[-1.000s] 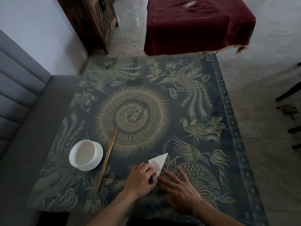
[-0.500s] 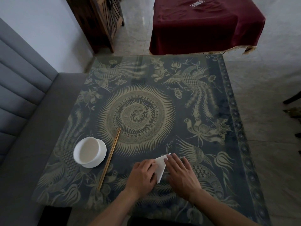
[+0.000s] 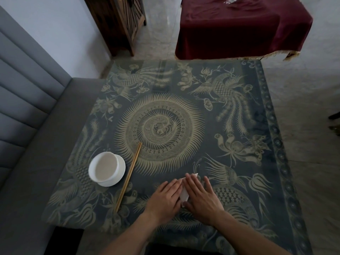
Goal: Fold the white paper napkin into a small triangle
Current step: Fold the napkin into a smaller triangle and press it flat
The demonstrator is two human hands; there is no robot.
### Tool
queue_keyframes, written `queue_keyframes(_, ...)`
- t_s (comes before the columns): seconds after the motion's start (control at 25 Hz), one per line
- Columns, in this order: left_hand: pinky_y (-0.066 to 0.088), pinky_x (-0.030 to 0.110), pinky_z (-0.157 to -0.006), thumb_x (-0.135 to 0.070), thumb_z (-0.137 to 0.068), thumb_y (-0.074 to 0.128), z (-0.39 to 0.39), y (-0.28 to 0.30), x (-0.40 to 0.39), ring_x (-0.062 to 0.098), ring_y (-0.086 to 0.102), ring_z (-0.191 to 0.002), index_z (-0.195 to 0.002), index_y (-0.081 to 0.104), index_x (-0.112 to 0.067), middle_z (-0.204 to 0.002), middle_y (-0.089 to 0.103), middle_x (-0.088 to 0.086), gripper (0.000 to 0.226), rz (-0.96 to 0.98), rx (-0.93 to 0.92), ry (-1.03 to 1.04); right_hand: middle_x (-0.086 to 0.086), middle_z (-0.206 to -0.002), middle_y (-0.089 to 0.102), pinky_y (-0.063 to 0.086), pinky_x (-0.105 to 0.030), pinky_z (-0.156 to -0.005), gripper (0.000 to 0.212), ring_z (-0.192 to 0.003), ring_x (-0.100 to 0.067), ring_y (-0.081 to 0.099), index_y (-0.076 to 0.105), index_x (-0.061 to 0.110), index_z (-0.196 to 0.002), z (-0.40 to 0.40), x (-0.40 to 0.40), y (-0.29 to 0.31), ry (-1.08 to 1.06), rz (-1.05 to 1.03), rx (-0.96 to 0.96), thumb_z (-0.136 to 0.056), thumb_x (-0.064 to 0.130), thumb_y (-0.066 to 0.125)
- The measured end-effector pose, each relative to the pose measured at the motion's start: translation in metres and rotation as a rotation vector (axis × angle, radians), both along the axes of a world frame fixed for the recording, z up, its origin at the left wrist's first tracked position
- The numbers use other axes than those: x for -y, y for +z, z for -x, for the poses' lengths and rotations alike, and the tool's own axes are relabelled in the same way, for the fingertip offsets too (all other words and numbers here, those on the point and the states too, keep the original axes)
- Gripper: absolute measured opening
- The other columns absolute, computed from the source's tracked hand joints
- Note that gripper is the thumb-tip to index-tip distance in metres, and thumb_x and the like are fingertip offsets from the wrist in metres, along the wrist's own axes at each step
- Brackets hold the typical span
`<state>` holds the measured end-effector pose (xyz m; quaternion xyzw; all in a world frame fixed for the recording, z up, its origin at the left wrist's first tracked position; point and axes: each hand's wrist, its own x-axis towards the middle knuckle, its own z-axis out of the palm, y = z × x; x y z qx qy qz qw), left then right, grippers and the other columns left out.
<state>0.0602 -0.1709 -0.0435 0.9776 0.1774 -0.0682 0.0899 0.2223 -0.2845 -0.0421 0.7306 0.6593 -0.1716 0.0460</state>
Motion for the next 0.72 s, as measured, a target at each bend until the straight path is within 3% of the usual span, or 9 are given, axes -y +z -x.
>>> queue_keyframes(0.16, 0.031, 0.043, -0.115, -0.038, -0.102, 0.032, 0.004, -0.001, 0.000, 0.018, 0.030, -0.144, -0.150, 0.035, -0.010, -0.156, 0.035, 0.004, 0.055, -0.011, -0.035, -0.012, -0.005, -0.161, 0.002, -0.006, -0.055, -0.111, 0.072, -0.146, -0.023, -0.004, 0.010, 0.014, -0.154, -0.010, 0.004, 0.001, -0.018, -0.010, 0.017, -0.099, 0.058, 0.023)
queue_keyframes(0.32, 0.037, 0.044, -0.111, -0.037, -0.099, 0.036, 0.005, -0.002, -0.002, 0.018, 0.036, -0.141, -0.148, 0.041, -0.011, -0.153, 0.040, 0.004, 0.055, 0.009, -0.052, -0.018, -0.005, -0.161, 0.011, -0.002, -0.055, -0.112, 0.073, -0.147, -0.027, 0.002, 0.018, 0.011, -0.152, -0.031, 0.011, 0.005, -0.073, -0.005, 0.071, -0.098, 0.056, 0.000)
queue_keyframes(0.44, 0.036, 0.044, -0.111, -0.037, -0.099, 0.036, 0.004, -0.001, -0.003, 0.018, 0.037, -0.141, -0.148, 0.041, -0.012, -0.154, 0.041, 0.003, 0.055, 0.012, -0.065, -0.014, -0.001, -0.161, 0.001, -0.004, -0.059, -0.113, 0.075, -0.146, -0.021, -0.014, 0.010, 0.013, -0.153, -0.030, 0.011, 0.000, -0.136, -0.009, 0.046, -0.095, 0.058, -0.006)
queue_keyframes(0.52, 0.035, 0.044, -0.112, -0.037, -0.100, 0.036, 0.002, 0.001, -0.004, 0.018, 0.037, -0.140, -0.147, 0.042, -0.012, -0.152, 0.043, 0.003, 0.054, 0.015, -0.060, -0.011, -0.003, -0.161, -0.005, -0.005, -0.057, -0.114, 0.074, -0.145, -0.020, -0.020, 0.006, 0.013, -0.154, -0.022, 0.011, 0.001, -0.180, -0.016, 0.015, -0.096, 0.058, 0.001)
queue_keyframes(0.64, 0.027, 0.046, -0.116, -0.036, -0.102, 0.032, -0.003, 0.004, -0.007, 0.019, 0.029, -0.144, -0.149, 0.038, -0.011, -0.156, 0.036, 0.004, 0.053, 0.029, -0.029, 0.010, -0.008, -0.158, 0.021, 0.010, -0.055, -0.110, 0.068, -0.147, -0.024, -0.002, 0.026, 0.010, -0.151, -0.015, 0.014, 0.003, -0.065, -0.042, -0.007, -0.097, 0.052, 0.027)
queue_keyframes(0.72, 0.020, 0.048, -0.119, -0.037, -0.103, 0.029, -0.009, 0.005, -0.006, 0.019, 0.019, -0.148, -0.152, 0.028, -0.010, -0.161, 0.025, 0.006, 0.056, 0.033, -0.035, -0.033, -0.008, -0.158, 0.024, 0.010, -0.054, -0.109, 0.068, -0.148, -0.029, 0.007, 0.025, 0.010, -0.151, -0.016, 0.016, 0.001, -0.002, -0.053, 0.006, -0.097, 0.050, 0.031)
